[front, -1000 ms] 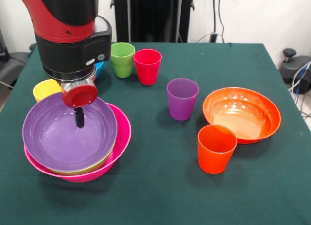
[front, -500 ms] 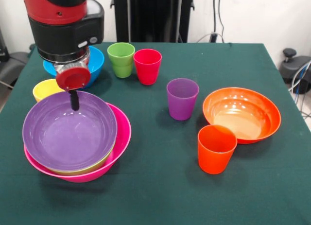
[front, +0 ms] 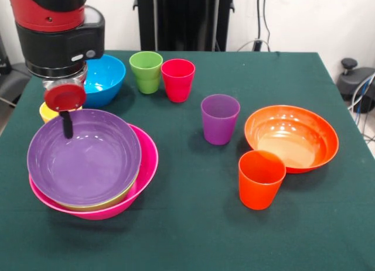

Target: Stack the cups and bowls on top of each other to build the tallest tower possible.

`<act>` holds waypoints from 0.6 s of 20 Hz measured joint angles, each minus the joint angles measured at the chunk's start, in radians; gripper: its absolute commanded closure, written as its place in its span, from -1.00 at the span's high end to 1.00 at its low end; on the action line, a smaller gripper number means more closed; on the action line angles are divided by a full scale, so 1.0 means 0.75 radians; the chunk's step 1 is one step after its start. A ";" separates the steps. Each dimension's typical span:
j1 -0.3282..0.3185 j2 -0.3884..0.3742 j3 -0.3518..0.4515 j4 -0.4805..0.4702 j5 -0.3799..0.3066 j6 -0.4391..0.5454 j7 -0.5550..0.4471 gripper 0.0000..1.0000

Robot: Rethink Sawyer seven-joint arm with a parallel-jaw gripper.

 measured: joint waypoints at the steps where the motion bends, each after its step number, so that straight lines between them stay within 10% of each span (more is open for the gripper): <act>1: -0.003 0.001 0.000 0.007 0.000 -0.019 0.000 1.00; 12: -0.004 0.042 0.004 0.025 0.001 -0.088 0.000 1.00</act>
